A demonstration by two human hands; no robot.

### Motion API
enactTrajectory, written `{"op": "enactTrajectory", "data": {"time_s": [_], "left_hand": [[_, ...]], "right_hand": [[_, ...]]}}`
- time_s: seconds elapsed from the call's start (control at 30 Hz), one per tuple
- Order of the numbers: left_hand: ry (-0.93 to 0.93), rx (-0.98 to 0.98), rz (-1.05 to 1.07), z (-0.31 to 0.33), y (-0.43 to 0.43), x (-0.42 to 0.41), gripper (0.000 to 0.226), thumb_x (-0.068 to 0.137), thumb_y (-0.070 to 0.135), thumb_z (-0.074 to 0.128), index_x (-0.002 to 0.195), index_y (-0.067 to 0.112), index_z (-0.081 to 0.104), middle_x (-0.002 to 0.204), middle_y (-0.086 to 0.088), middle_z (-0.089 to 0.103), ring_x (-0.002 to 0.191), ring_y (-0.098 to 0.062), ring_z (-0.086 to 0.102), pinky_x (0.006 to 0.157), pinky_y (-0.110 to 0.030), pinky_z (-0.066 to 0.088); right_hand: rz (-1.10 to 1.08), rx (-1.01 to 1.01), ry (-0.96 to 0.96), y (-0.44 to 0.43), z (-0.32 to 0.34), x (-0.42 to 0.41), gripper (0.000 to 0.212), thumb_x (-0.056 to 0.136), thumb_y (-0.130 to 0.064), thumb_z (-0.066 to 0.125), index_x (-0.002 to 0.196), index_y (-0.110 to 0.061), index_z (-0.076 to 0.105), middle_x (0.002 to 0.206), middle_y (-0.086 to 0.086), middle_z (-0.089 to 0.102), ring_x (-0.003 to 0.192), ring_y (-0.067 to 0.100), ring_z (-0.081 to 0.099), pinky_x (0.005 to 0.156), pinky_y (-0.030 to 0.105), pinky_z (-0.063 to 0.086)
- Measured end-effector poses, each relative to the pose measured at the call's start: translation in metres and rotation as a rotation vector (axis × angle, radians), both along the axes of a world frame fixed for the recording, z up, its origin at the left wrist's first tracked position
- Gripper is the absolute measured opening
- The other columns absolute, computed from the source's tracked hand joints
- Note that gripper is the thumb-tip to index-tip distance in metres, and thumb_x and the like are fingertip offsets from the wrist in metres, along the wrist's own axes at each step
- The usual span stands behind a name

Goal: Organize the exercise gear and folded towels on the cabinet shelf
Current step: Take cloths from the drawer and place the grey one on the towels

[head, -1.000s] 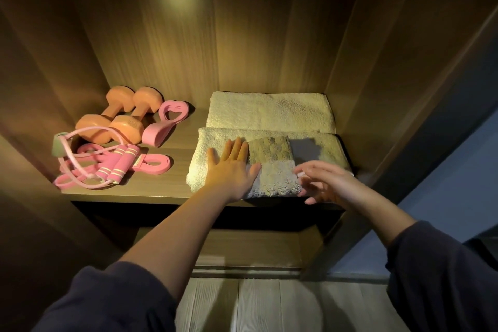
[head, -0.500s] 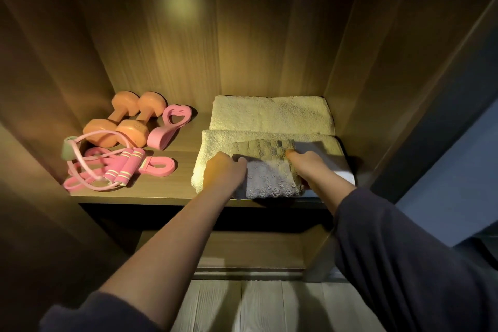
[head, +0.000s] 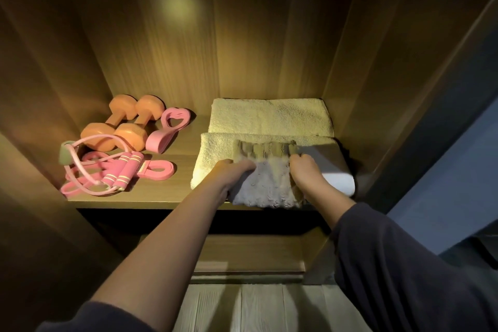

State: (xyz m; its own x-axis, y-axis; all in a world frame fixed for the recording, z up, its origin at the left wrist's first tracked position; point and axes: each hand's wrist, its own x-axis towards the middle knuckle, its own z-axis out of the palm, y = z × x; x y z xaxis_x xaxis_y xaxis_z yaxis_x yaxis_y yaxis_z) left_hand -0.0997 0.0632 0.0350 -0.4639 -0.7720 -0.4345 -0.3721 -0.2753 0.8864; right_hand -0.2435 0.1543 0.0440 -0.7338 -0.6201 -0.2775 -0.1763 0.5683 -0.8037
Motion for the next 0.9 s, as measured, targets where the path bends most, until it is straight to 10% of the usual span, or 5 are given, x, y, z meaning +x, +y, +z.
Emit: {"op": "enactTrajectory", "data": {"time_s": [0.27, 0.6, 0.8, 0.9], "left_hand": [[-0.202, -0.652, 0.268, -0.007, 0.004, -0.008, 0.035, 0.102, 0.036, 0.045, 0.075, 0.013, 0.049, 0.064, 0.005, 0.045, 0.056, -0.008, 0.040, 0.046, -0.023, 0.021], [-0.124, -0.454, 0.184, -0.001, -0.046, 0.005, 0.022, 0.099, 0.029, 0.044, 0.093, 0.010, 0.053, 0.082, -0.006, 0.058, 0.083, -0.029, 0.055, 0.064, -0.033, 0.038], [-0.131, -0.671, 0.201, 0.007, -0.082, -0.001, 0.019, 0.103, 0.031, 0.043, 0.100, 0.013, 0.048, 0.096, -0.013, 0.060, 0.084, -0.029, 0.054, 0.072, -0.033, 0.036], [-0.155, -0.608, 0.238, 0.021, -0.103, -0.013, 0.030, 0.104, 0.028, 0.039, 0.108, 0.002, 0.054, 0.110, -0.024, 0.061, 0.101, -0.037, 0.056, 0.075, -0.031, 0.032]], "right_hand": [[-0.075, -0.260, 0.221, -0.008, -0.011, 0.012, 0.029, 0.106, -0.032, 0.030, 0.108, -0.008, 0.045, 0.093, 0.010, 0.052, 0.084, 0.028, 0.049, 0.071, 0.032, 0.033], [0.003, -0.076, -0.102, -0.042, -0.004, 0.007, 0.051, 0.104, -0.040, 0.033, 0.144, -0.010, 0.035, 0.100, 0.008, 0.053, 0.064, 0.014, 0.047, 0.060, 0.030, 0.036], [0.010, -0.139, -0.026, -0.087, 0.009, 0.006, 0.041, 0.106, -0.035, 0.032, 0.138, -0.010, 0.039, 0.131, 0.012, 0.053, 0.107, 0.030, 0.054, 0.083, 0.035, 0.038], [0.014, -0.171, -0.143, -0.102, 0.007, -0.003, 0.026, 0.102, -0.030, 0.042, 0.100, -0.011, 0.059, 0.103, 0.011, 0.059, 0.089, 0.026, 0.055, 0.078, 0.035, 0.043]]}}
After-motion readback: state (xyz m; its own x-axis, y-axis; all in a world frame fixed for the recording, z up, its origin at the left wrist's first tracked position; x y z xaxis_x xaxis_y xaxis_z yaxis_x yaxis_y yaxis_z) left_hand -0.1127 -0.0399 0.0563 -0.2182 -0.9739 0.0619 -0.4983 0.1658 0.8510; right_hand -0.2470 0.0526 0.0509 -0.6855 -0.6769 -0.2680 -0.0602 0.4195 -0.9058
